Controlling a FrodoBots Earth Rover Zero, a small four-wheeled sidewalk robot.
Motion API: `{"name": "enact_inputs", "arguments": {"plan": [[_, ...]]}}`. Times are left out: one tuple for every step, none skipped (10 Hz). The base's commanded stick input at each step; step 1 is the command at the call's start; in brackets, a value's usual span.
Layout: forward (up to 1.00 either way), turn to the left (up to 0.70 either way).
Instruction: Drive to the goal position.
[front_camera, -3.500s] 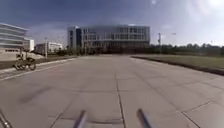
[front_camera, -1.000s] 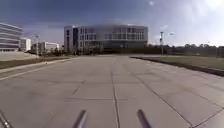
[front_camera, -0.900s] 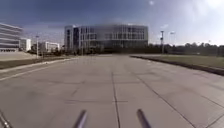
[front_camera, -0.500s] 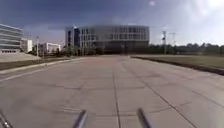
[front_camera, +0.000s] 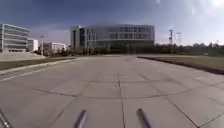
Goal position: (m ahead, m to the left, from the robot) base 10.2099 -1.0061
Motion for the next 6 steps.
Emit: {"name": "enact_inputs", "arguments": {"plan": [[0.70, -0.14], [0.70, -0.14], [0.70, -0.14], [0.70, -0.14], [0.70, -0.14], [0.70, -0.14]]}}
